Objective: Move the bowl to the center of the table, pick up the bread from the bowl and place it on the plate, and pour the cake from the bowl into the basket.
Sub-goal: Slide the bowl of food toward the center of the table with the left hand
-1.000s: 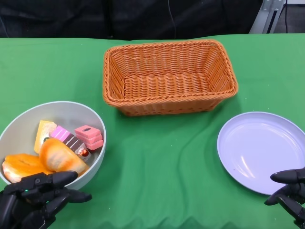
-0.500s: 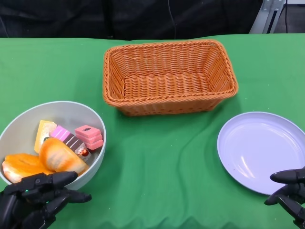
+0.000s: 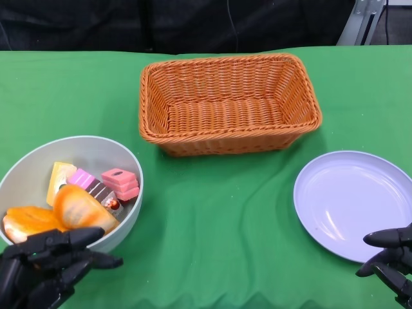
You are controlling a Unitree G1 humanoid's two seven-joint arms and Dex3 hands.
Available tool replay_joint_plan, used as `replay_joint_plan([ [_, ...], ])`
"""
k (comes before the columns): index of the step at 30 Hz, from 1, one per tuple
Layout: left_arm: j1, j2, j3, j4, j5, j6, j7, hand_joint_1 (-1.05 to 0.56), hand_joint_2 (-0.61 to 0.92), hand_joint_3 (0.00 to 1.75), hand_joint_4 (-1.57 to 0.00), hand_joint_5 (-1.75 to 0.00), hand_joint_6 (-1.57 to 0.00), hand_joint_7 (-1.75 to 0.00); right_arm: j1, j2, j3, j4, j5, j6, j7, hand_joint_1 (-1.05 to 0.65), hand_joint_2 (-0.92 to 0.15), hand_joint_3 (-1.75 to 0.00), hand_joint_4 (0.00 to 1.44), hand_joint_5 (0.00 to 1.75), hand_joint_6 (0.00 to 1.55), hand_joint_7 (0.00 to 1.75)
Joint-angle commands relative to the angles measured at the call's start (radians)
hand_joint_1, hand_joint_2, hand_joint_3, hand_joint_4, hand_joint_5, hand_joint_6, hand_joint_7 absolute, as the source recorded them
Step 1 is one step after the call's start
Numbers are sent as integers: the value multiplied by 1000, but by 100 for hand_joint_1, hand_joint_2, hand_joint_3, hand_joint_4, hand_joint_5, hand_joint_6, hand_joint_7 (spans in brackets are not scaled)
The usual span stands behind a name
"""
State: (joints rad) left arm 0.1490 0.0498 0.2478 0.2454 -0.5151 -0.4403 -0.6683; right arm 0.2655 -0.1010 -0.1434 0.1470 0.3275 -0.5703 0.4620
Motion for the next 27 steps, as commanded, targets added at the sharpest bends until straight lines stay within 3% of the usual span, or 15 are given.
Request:
replay_joint_plan([
  [1,12,4,13,-52,-2,13,38,-48,92,2,-99,-49,-112,0,-3,-9,-14,9,9,-6,2,-30,-92,-12,73,125,68,80],
  [9,17,3,63,-150,-46,39,103,-47,92,1,-109,-13,-100,0,2,-13,-17,3,2,1,-2,-30,-92,-12,72,125,68,80],
  [17,9,16,90,-155,-110,32,34,-45,92,2,-111,-7,-99,-1,0,-13,-16,-2,12,22,-4,-29,-92,-11,71,125,68,80],
  [27,2,29,113,-160,-111,34,30,-50,90,0,-114,-4,-100,0,4,-12,-14,-6,-15,11,-21,-30,-92,-11,71,125,67,81],
])
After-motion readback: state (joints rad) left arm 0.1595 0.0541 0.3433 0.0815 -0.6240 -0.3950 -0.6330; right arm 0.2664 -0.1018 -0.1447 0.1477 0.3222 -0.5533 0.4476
